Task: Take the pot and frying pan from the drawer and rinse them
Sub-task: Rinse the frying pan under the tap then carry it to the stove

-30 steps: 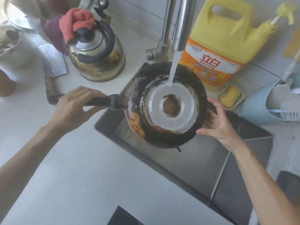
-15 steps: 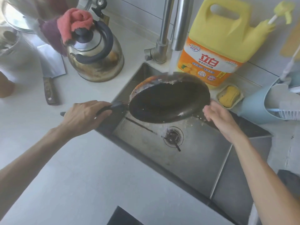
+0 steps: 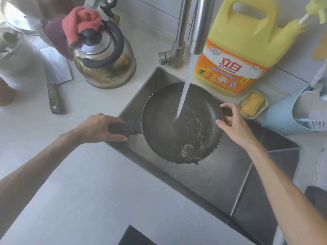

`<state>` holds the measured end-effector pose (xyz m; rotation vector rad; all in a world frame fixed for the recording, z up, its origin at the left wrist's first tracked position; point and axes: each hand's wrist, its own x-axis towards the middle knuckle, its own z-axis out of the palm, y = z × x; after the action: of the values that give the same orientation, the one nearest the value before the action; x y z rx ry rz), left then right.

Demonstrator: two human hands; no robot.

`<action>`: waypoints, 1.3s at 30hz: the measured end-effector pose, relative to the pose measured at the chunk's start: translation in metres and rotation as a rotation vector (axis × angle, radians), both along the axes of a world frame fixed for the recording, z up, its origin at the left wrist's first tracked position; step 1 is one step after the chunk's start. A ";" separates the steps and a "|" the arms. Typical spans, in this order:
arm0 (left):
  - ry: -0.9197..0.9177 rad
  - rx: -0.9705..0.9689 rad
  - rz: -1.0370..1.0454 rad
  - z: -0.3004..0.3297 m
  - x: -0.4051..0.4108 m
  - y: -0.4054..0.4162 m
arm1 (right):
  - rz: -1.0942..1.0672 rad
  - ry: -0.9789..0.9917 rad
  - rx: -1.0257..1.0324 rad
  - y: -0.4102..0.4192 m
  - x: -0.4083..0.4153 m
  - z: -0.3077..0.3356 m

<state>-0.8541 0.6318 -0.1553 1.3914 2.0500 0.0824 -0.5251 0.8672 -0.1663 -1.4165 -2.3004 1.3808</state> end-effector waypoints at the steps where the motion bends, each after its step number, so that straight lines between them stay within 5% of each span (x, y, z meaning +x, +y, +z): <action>1: 0.001 -0.016 -0.001 0.001 -0.001 0.000 | 0.027 -0.006 -0.035 -0.001 0.003 0.001; 6: -0.009 -0.004 0.017 -0.001 -0.011 -0.006 | 0.188 -0.039 -0.138 -0.008 0.011 0.000; 27: 0.194 0.475 -0.057 -0.025 0.014 0.011 | -0.039 0.064 -0.198 -0.015 0.042 -0.023; 39: 0.186 0.342 -0.236 -0.086 0.069 0.073 | -0.182 -0.043 -0.237 -0.009 0.107 -0.062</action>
<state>-0.7850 0.7046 -0.2418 1.9061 2.0712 0.2176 -0.4179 0.8585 -0.2287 -1.6892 -2.0236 1.6217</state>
